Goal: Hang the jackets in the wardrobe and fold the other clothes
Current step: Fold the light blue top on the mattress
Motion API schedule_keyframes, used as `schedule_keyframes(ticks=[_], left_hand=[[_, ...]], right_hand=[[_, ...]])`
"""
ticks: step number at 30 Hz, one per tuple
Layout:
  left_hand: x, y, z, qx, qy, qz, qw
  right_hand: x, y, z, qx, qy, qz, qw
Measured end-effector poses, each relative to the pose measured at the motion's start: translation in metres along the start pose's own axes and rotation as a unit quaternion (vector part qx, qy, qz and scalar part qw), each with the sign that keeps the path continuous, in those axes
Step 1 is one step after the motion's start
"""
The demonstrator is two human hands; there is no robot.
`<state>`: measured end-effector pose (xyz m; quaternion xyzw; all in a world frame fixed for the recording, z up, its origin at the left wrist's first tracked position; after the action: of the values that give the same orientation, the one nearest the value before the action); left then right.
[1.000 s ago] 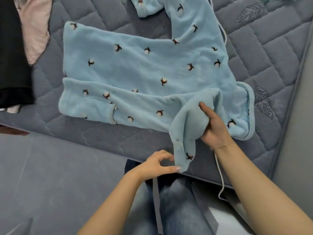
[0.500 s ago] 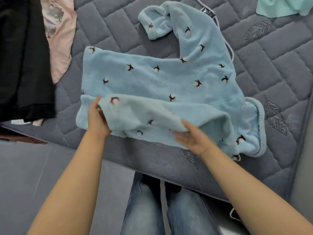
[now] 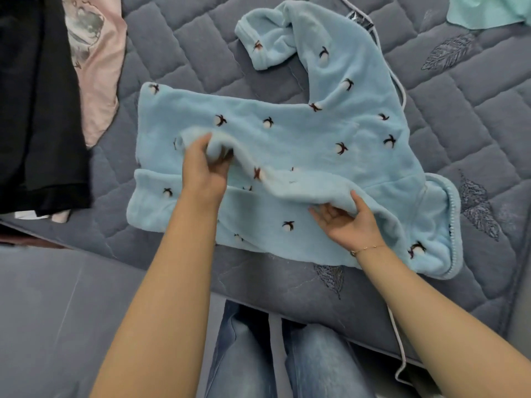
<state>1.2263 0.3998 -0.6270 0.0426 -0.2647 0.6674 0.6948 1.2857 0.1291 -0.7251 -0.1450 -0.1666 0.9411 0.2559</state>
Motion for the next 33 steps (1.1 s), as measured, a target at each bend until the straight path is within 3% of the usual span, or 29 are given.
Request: schedule_keyframes(ticks=[4, 6, 9, 13, 16, 18, 20, 24, 28, 30, 32, 33], left_hand=[[0.043, -0.097, 0.038, -0.156, -0.026, -0.015, 0.987], [0.054, -0.117, 0.053, -0.224, -0.022, -0.021, 0.974], [0.061, -0.104, 0.056, -0.269, -0.004, -0.053, 0.962], [0.061, -0.013, 0.027, -0.224, 0.058, -0.117, 0.966], [0.064, 0.083, -0.005, -0.102, 0.058, -0.228, 0.967], [0.067, 0.141, -0.026, -0.011, 0.009, -0.371, 0.928], [0.064, 0.184, -0.040, 0.030, -0.015, -0.463, 0.886], [0.071, 0.220, -0.057, 0.047, -0.058, -0.460, 0.885], [0.078, 0.225, -0.075, 0.062, -0.066, -0.419, 0.904], [0.086, 0.227, -0.078, 0.108, -0.085, -0.457, 0.879], [0.095, 0.236, -0.077, 0.165, -0.102, -0.524, 0.829], [0.096, 0.243, -0.076, 0.177, -0.097, -0.532, 0.822]], right_hand=[[0.001, -0.027, 0.001, -0.054, -0.015, 0.097, 0.994], [-0.002, -0.036, 0.002, -0.043, 0.024, 0.144, 0.988], [-0.022, -0.032, 0.001, 0.045, 0.153, 0.034, 0.987], [-0.011, -0.003, 0.014, 0.097, 0.196, -0.040, 0.975], [0.014, 0.041, 0.020, 0.150, 0.188, -0.036, 0.970], [0.028, 0.071, 0.020, 0.178, 0.185, -0.017, 0.966], [0.037, 0.090, 0.017, 0.183, 0.193, 0.016, 0.964], [0.048, 0.099, 0.013, 0.176, 0.214, 0.067, 0.959], [0.057, 0.096, 0.021, 0.211, 0.177, 0.159, 0.948], [0.055, 0.098, 0.039, 0.263, 0.193, 0.265, 0.907], [0.037, 0.085, 0.065, 0.296, 0.317, 0.423, 0.795], [0.031, 0.064, 0.073, 0.248, 0.385, 0.520, 0.721]])
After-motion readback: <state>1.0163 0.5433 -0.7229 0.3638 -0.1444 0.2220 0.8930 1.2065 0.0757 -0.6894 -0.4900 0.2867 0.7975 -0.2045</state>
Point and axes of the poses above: each hand's wrist, its own z-axis away from the middle knuckle, its own y-axis out of the back of the hand, x = y × z, the point moved 8 cm from there along -z, towards the middle knuckle, and after that the axes turned 13 degrees about y, right-handed, at the moved point
